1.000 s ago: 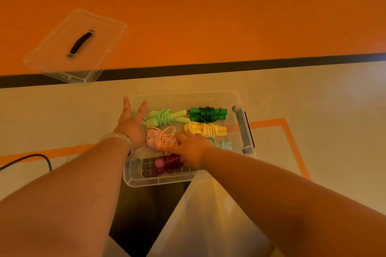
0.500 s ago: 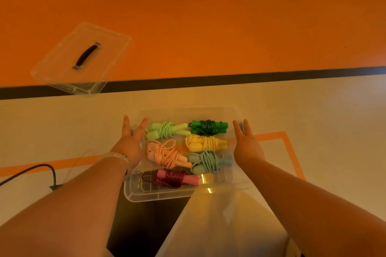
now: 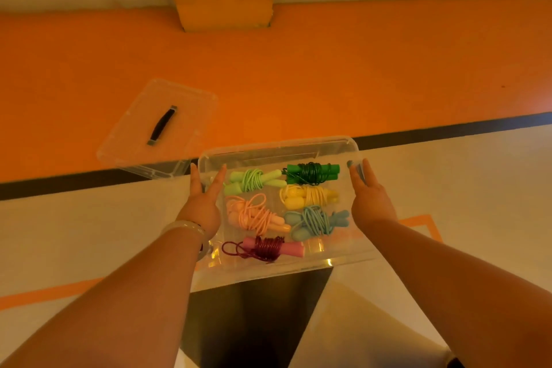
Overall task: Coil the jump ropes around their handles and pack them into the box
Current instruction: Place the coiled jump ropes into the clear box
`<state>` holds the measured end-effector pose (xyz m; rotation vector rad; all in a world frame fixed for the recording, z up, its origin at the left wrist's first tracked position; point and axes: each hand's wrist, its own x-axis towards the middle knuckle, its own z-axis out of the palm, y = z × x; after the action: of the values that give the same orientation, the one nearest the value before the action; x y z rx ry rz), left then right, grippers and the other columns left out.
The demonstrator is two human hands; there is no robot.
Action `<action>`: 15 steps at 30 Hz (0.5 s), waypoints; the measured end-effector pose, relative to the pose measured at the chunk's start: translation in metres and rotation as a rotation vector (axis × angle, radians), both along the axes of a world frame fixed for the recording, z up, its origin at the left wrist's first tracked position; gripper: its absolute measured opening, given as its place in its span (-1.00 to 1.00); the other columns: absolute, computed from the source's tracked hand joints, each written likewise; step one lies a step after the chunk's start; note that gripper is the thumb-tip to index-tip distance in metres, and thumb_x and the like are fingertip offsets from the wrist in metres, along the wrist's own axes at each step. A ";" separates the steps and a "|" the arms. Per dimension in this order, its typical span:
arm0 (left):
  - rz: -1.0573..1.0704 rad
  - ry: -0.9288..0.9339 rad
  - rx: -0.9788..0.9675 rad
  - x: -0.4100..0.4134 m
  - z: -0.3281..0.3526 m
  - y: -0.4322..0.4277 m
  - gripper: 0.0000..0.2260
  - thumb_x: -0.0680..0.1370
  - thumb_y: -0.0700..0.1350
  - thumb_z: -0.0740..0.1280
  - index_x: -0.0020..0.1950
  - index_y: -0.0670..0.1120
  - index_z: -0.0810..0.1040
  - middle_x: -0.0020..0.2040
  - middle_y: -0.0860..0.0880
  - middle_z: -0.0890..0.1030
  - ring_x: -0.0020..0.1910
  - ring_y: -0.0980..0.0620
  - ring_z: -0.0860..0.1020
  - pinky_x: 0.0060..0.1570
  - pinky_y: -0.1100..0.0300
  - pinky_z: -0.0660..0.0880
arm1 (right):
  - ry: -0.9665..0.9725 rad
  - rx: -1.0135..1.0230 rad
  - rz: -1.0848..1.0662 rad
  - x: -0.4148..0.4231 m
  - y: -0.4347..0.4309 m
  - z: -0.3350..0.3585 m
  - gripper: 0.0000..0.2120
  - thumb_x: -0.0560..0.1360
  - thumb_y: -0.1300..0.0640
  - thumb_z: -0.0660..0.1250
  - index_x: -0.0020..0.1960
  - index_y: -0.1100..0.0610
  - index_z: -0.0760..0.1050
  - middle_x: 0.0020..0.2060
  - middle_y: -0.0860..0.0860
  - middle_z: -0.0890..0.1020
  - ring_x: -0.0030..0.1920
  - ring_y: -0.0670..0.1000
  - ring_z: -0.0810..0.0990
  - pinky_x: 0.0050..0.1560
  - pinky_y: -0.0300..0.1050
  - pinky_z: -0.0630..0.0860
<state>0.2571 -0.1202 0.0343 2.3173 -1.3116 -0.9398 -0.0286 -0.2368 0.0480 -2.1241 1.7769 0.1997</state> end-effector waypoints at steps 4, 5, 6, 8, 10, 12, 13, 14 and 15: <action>-0.022 -0.029 0.034 0.044 0.045 -0.006 -0.13 0.49 -0.53 0.08 0.53 0.27 -0.06 0.52 -0.03 -0.43 0.55 -0.09 0.08 -0.02 0.17 0.45 | 0.011 -0.001 -0.005 0.041 -0.004 0.039 -0.22 0.51 0.46 0.10 0.58 0.04 -0.16 0.56 -0.06 -0.23 0.42 0.14 0.25 0.30 -0.03 0.40; -0.024 -0.025 0.044 0.055 0.055 -0.007 -0.13 0.49 -0.53 0.08 0.53 0.27 -0.05 0.52 -0.02 -0.43 0.54 -0.11 0.12 -0.01 0.15 0.47 | 0.020 -0.002 -0.002 0.051 -0.005 0.048 -0.22 0.51 0.45 0.10 0.58 0.04 -0.16 0.56 -0.06 -0.23 0.42 0.14 0.26 0.29 -0.03 0.41; -0.026 -0.020 0.048 0.066 0.063 -0.008 -0.12 0.48 -0.53 0.09 0.53 0.28 -0.04 0.52 -0.02 -0.43 0.52 -0.13 0.16 -0.01 0.12 0.49 | 0.027 -0.007 0.006 0.061 -0.007 0.056 -0.22 0.51 0.45 0.10 0.58 0.04 -0.16 0.56 -0.06 -0.23 0.41 0.15 0.27 0.28 -0.02 0.41; -0.041 -0.028 0.057 0.087 0.076 -0.010 -0.11 0.47 -0.53 0.10 0.52 0.29 -0.04 0.52 -0.02 -0.43 0.49 -0.17 0.23 -0.03 0.10 0.51 | 0.037 -0.016 0.020 0.081 -0.011 0.068 -0.24 0.52 0.45 0.07 0.58 0.04 -0.15 0.56 -0.06 -0.22 0.40 0.17 0.28 0.26 0.01 0.42; -0.043 -0.038 0.079 0.106 0.082 -0.015 -0.12 0.48 -0.52 0.10 0.52 0.29 -0.04 0.52 -0.03 -0.42 0.45 -0.19 0.29 -0.05 0.08 0.50 | 0.061 -0.012 0.043 0.099 -0.019 0.070 -0.26 0.54 0.44 0.05 0.58 0.03 -0.15 0.56 -0.06 -0.23 0.42 0.17 0.25 0.27 0.01 0.41; -0.033 -0.057 0.075 0.123 0.083 -0.025 -0.18 0.50 -0.51 0.09 0.54 0.23 0.03 0.53 -0.04 -0.40 0.48 -0.19 0.24 0.02 0.06 0.49 | 0.081 -0.002 0.078 0.119 -0.033 0.066 -0.25 0.54 0.44 0.05 0.58 0.01 -0.18 0.55 -0.05 -0.24 0.45 0.16 0.21 0.28 0.02 0.41; -0.029 -0.064 0.077 0.129 0.082 -0.029 -0.22 0.51 -0.50 0.08 0.55 0.20 0.06 0.53 -0.05 -0.39 0.50 -0.20 0.20 0.09 0.04 0.49 | 0.091 0.006 0.083 0.128 -0.041 0.063 -0.24 0.54 0.45 0.05 0.58 -0.01 -0.18 0.55 -0.05 -0.24 0.46 0.17 0.20 0.28 0.02 0.41; -0.018 -0.065 0.079 0.133 0.079 -0.034 -0.23 0.51 -0.49 0.08 0.55 0.18 0.07 0.54 -0.05 -0.39 0.50 -0.21 0.20 0.12 0.02 0.48 | 0.102 0.007 0.090 0.136 -0.052 0.062 -0.23 0.53 0.46 0.05 0.58 -0.02 -0.18 0.55 -0.05 -0.24 0.46 0.18 0.20 0.27 0.03 0.41; 0.004 -0.069 0.089 0.137 0.077 -0.040 -0.22 0.51 -0.50 0.08 0.55 0.19 0.05 0.54 -0.06 -0.39 0.48 -0.24 0.23 0.09 0.02 0.50 | 0.099 0.017 0.093 0.146 -0.063 0.062 -0.22 0.53 0.46 0.06 0.58 -0.03 -0.17 0.56 -0.05 -0.23 0.46 0.19 0.20 0.25 0.04 0.42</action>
<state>0.3945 -0.1604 0.1116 2.4390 -1.3163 -0.9419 0.1175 -0.3001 0.1101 -2.2216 1.7250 0.3488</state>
